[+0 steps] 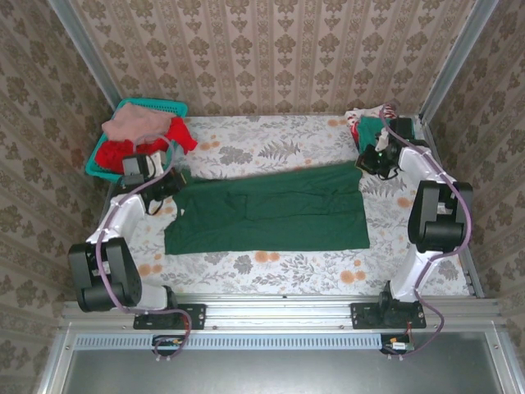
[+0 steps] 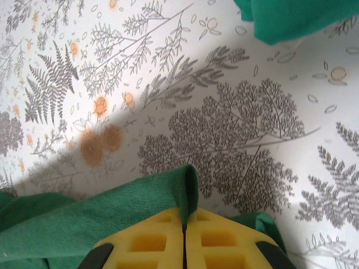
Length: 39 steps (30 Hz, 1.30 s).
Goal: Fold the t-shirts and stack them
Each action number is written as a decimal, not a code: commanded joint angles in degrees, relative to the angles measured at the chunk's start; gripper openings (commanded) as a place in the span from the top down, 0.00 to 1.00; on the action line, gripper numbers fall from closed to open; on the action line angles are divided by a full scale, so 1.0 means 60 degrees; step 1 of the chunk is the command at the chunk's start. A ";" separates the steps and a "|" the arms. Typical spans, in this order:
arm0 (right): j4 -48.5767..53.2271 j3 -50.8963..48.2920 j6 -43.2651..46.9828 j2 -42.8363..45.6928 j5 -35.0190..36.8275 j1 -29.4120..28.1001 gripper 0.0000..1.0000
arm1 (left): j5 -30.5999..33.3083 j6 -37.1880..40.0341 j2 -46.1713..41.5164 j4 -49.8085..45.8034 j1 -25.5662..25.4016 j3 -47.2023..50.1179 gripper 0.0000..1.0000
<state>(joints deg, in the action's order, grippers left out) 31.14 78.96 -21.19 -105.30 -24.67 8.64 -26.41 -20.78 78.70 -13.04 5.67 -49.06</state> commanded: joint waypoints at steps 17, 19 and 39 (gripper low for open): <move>0.1147 0.3169 -0.0234 -0.2064 0.0323 0.0061 0.85 | -0.0018 0.0230 0.2781 -0.0257 0.0143 -0.3200 1.00; 0.1243 0.3276 -0.0128 -0.2093 0.0347 0.0082 0.83 | -0.0021 0.0341 0.2863 -0.0294 0.0113 -0.3263 1.00; 0.2532 0.4637 0.0834 -0.3575 0.3658 -0.2249 0.65 | -0.0139 0.0434 0.3470 -0.0316 -0.0136 -0.3645 1.00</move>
<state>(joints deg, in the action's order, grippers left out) 41.43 101.86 -19.22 -122.41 -9.39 -5.21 -25.98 -19.59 98.85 -14.59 5.21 -68.90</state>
